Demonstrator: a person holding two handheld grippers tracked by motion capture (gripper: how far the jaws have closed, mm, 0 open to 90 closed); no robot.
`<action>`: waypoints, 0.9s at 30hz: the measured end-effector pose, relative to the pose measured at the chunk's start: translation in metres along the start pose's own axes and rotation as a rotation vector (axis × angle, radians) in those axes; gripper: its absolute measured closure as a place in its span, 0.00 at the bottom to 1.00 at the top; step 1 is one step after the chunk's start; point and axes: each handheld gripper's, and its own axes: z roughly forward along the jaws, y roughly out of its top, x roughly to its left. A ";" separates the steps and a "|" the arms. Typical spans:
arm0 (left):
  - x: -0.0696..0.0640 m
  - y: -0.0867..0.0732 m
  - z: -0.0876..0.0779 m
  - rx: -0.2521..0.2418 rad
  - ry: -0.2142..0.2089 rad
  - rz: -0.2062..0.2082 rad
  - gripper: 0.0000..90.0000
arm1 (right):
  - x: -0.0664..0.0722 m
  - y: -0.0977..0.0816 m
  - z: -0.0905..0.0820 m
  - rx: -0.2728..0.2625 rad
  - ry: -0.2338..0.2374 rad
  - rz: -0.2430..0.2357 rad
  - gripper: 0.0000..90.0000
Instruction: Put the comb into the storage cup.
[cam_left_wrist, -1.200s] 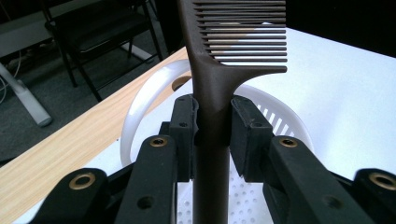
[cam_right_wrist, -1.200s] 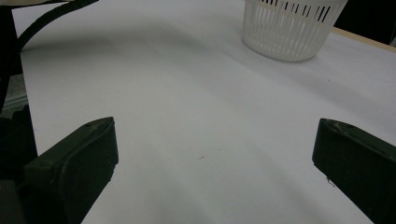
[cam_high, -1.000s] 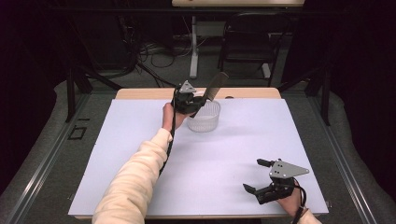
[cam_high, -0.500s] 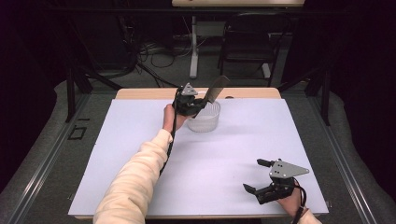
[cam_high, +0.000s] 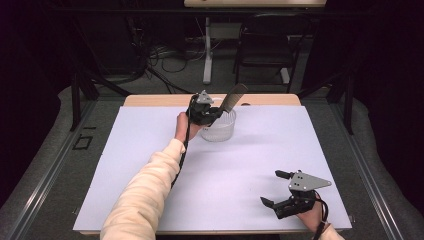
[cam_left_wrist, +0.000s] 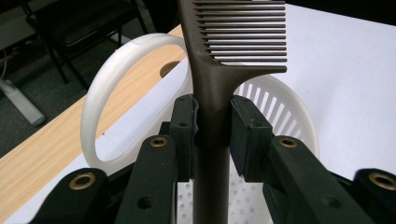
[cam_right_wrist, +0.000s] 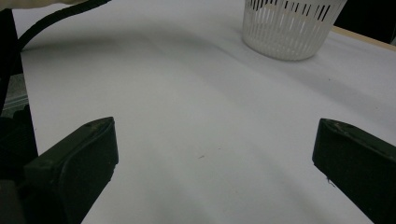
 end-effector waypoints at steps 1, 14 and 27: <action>0.000 0.000 0.000 0.001 -0.002 -0.001 0.80 | 0.000 0.000 0.000 0.001 0.000 0.000 0.00; 0.000 -0.001 0.004 0.020 -0.020 0.020 0.80 | 0.000 0.000 -0.001 -0.005 0.001 0.004 0.00; -0.002 -0.003 0.010 0.040 -0.039 0.023 0.80 | 0.000 0.000 -0.002 -0.014 -0.006 0.004 0.00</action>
